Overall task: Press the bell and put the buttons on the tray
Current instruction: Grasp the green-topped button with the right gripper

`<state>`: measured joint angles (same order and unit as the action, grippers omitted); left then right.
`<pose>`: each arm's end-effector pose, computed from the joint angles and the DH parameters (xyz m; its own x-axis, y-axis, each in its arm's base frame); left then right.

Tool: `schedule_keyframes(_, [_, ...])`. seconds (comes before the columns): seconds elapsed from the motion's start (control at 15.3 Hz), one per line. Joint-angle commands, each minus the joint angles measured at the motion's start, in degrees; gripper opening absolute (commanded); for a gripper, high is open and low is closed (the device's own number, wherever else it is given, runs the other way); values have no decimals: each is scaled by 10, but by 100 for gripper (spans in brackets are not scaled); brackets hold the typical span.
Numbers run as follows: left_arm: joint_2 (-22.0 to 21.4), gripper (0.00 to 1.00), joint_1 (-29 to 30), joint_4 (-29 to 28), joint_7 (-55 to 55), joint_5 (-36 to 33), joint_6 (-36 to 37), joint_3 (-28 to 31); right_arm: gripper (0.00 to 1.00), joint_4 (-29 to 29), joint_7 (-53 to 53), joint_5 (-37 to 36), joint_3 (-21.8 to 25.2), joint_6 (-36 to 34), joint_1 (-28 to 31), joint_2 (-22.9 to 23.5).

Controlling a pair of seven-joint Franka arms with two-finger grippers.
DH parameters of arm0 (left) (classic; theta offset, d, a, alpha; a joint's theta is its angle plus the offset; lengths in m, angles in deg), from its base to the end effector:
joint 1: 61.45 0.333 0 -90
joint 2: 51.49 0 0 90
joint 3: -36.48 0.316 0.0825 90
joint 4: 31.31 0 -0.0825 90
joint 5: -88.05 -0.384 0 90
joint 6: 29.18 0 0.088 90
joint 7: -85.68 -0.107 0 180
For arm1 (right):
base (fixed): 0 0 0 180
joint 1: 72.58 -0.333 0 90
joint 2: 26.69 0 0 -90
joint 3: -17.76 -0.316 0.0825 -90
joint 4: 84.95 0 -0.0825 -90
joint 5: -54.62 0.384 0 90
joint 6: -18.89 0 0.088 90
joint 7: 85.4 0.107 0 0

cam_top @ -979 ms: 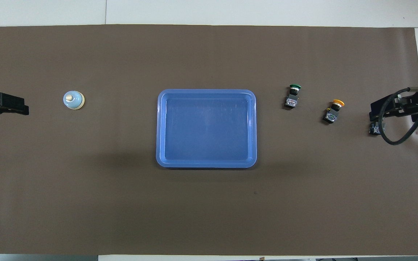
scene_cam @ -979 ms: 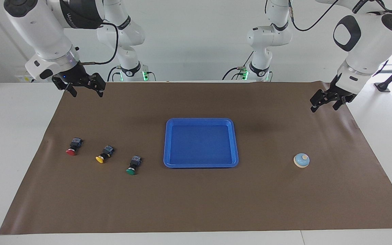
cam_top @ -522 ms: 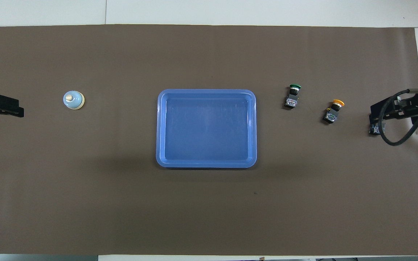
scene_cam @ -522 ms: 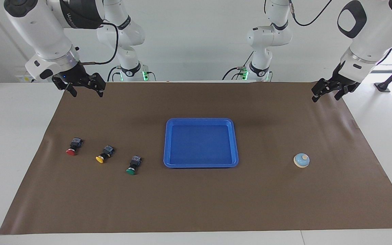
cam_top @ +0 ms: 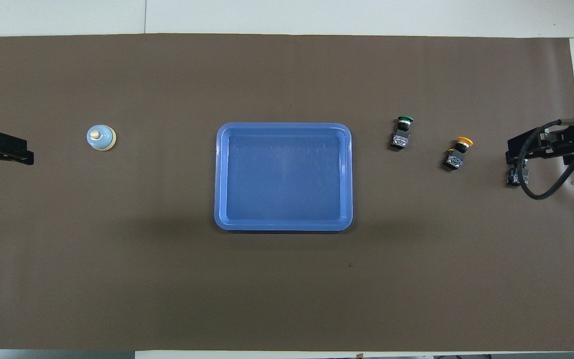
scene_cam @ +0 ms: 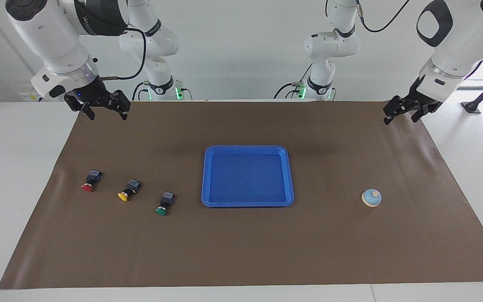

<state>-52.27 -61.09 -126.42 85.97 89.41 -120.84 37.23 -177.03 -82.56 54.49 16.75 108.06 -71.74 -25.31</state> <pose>0.5502 0.0082 0.5924 0.9986 0.0251 -0.0467 0.0262 -0.9994 0.0236 0.5581 0.0013 0.5928 0.9961 -0.0466 -0.0746 -0.0463 -0.9989 0.0055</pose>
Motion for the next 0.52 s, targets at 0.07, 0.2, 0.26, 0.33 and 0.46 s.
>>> schedule_keyframes(0.07, [7,100,-4,17,-2,-6,33,-1,100,-108,68,-2,-5,102,-12,-24])
schedule_keyframes(0.2, [6,100,-6,16,-2,-6,34,0,100,-117,112,-2,-5,132,-22,3])
schedule_keyframes(0.26, [6,100,-6,15,-2,-6,34,0,100,-125,128,-2,-6,153,-22,14])
schedule_keyframes(0.33, [4,100,-6,12,-4,-6,33,0,100,-134,142,-2,-6,180,-32,27])
schedule_keyframes(0.46, [5,100,-7,12,-3,-6,27,0,100,-150,174,-2,-5,232,-43,52])
